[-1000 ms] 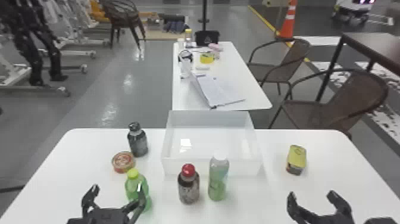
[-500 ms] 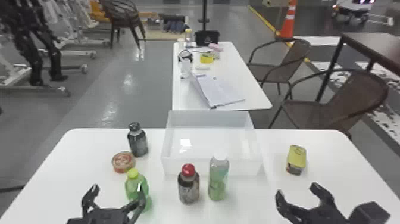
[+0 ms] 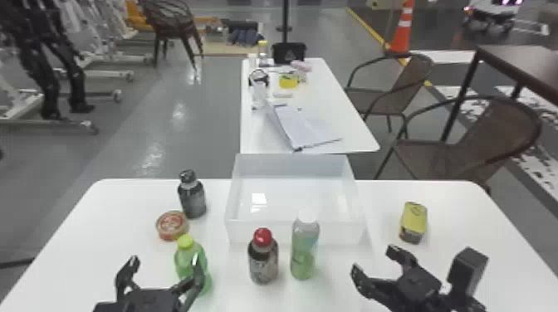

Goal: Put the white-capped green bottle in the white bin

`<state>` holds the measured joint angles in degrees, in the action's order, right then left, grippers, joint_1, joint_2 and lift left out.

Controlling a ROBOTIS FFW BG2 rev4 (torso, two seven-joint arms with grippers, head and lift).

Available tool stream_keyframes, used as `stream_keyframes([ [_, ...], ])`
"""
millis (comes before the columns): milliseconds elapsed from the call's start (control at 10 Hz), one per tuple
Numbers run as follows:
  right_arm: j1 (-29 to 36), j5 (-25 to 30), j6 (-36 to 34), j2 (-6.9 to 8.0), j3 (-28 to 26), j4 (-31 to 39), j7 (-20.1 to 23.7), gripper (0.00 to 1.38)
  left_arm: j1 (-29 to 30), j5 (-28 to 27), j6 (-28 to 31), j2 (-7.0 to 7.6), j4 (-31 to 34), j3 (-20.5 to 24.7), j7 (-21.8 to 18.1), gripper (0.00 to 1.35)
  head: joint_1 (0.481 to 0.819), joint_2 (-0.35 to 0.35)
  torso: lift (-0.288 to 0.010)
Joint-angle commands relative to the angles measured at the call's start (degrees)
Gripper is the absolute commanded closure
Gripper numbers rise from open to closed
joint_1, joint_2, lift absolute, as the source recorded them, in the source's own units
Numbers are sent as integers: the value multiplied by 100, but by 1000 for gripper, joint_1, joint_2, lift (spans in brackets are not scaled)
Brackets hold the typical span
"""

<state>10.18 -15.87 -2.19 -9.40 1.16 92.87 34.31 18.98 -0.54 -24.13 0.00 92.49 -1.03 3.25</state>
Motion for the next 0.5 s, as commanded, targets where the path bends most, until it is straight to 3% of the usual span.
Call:
stream_keyframes([
  [0, -350, -101, -158, -79, 130, -366, 340, 159, -17, 10, -22, -15, -11, -2, 0, 125, 549, 0, -100],
  [400, -1141, -224, -361, -211, 569, -1315, 1166, 163, -26, 37, -22, -15, -29, -11, 0, 125, 549, 0, -100],
])
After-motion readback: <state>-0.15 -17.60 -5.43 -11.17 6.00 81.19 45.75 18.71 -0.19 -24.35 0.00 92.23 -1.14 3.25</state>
